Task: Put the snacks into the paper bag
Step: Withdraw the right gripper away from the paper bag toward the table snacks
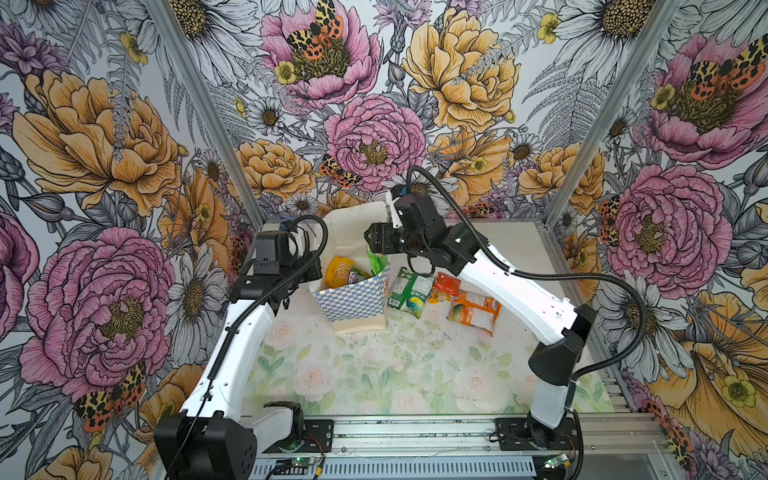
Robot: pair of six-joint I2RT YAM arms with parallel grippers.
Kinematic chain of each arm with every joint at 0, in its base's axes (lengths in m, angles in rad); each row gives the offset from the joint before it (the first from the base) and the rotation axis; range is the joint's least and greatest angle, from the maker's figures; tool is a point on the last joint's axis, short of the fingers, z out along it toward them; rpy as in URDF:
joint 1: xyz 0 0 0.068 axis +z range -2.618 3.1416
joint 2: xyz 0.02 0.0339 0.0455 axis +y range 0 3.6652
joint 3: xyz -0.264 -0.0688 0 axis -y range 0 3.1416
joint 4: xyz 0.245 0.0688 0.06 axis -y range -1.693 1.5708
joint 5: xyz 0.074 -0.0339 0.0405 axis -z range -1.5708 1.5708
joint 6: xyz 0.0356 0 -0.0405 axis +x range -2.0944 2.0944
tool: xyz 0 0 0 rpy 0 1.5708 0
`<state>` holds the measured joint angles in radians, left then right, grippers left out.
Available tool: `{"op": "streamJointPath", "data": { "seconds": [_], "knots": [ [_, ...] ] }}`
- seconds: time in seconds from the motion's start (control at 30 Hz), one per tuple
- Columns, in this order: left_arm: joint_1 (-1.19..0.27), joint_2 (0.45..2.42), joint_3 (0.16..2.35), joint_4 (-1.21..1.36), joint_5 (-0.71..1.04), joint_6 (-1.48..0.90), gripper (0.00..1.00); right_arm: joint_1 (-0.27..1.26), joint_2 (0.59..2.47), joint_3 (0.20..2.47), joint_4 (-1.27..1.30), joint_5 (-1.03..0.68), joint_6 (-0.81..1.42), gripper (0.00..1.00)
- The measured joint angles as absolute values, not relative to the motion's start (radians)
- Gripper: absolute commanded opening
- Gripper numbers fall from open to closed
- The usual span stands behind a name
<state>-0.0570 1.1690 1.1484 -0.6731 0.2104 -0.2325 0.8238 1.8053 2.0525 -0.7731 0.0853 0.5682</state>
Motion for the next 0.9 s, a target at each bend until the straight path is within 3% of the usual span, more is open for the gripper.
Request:
{"op": "streamJointPath", "data": {
  "seconds": [0.2,0.43,0.67,0.9],
  "knots": [
    [-0.057,1.169,1.148,-0.674,0.209,-0.233,0.00,0.796,1.477,1.817,-0.756,0.163,0.487,0.77],
    [-0.057,1.169,1.148,-0.675,0.199,-0.233,0.00,0.589,1.186,1.430,-0.745,0.266,0.481,0.77],
    [-0.057,1.169,1.148,-0.676,0.188,-0.233,0.00,0.373,1.142,1.084,-0.754,0.225,0.592,0.76],
    [-0.057,1.169,1.148,-0.676,0.186,-0.233,0.00,0.067,1.189,0.867,-0.699,-0.028,0.665,0.76]
  ]
}}
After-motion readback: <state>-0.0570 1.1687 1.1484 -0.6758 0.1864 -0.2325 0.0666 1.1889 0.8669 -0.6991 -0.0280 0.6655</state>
